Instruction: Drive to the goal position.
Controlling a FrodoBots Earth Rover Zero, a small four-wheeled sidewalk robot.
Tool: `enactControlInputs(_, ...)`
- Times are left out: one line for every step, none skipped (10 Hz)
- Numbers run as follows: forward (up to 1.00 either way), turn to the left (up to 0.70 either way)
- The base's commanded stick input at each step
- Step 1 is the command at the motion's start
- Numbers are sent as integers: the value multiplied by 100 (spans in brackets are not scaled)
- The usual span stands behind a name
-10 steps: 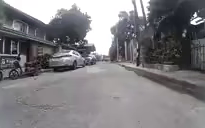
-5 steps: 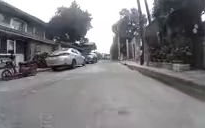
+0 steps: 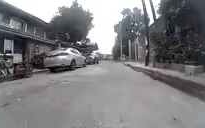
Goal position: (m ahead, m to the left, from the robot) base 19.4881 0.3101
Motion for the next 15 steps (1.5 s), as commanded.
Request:
enactControlInputs(100,-1)
enactControlInputs(100,-24)
enactControlInputs(100,-37)
enactControlInputs(100,-37)
enactControlInputs(100,-37)
enactControlInputs(100,-37)
enactControlInputs(100,-37)
enactControlInputs(100,-13)
enactControlInputs(100,3)
enactControlInputs(100,3)
enactControlInputs(100,3)
enactControlInputs(100,3)
enactControlInputs(100,3)
enactControlInputs(100,3)
enactControlInputs(100,3)
